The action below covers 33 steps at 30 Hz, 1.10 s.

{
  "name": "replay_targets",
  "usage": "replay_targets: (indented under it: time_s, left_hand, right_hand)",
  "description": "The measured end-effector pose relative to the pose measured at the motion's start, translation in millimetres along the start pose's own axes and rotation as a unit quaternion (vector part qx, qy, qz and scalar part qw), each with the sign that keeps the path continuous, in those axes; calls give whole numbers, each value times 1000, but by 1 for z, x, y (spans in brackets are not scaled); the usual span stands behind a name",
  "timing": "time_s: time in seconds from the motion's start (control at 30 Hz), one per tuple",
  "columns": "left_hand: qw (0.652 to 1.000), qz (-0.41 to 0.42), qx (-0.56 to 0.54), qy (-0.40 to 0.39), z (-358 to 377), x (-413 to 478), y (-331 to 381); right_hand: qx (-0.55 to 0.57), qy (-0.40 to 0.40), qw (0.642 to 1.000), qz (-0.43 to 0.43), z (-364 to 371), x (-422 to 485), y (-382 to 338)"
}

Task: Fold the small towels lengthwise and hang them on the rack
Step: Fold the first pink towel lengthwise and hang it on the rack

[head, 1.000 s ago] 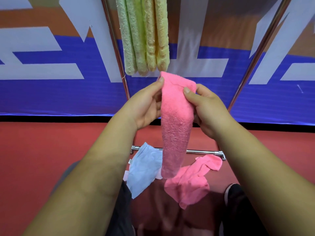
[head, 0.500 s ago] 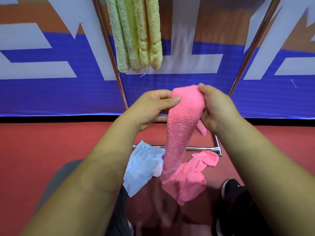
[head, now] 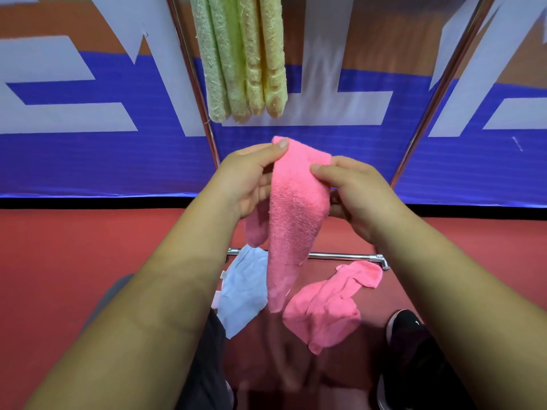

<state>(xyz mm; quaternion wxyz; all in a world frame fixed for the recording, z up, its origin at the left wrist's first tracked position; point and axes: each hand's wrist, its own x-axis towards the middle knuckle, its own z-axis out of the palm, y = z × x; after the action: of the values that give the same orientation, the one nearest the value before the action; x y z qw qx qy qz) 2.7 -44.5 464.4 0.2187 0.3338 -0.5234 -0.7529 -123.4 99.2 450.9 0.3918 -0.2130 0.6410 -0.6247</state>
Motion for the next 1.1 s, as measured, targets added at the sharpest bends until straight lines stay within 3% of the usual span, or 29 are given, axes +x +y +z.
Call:
replay_targets:
  time_s: [0.13,0.3,0.4,0.6,0.7,0.77,0.9,1.1]
  left_hand:
    - [992,-17,63,-107,-2,-2,0]
    - [958,-39,130,-253,-9,-1,-13]
    - [947,-37,140,-287,-6,-3,-16]
    - [958,23,157,-240,10,-4,-19]
    - [966,19,158,-204,15,-2,-20]
    - [970,9,160,-180,17,-1,-19]
    - [982,7,125,-138,16,1,-14]
    - [989,4,65,-132,9,-3,-3]
  right_hand:
    - [12,35,999,-25,-1,1,0]
    - [76,92,993,-24,-7,6,0]
    - [88,121,989,-15,-14,8,2]
    - [127,150,978,62,-28,10,-2]
    - [162,124,976,74,-31,14,0]
    - [154,97,981,65,-30,12,-1]
    - [28,60,998,21,-27,4,-6]
    - [53,-2,998,-33,-16,2,-4]
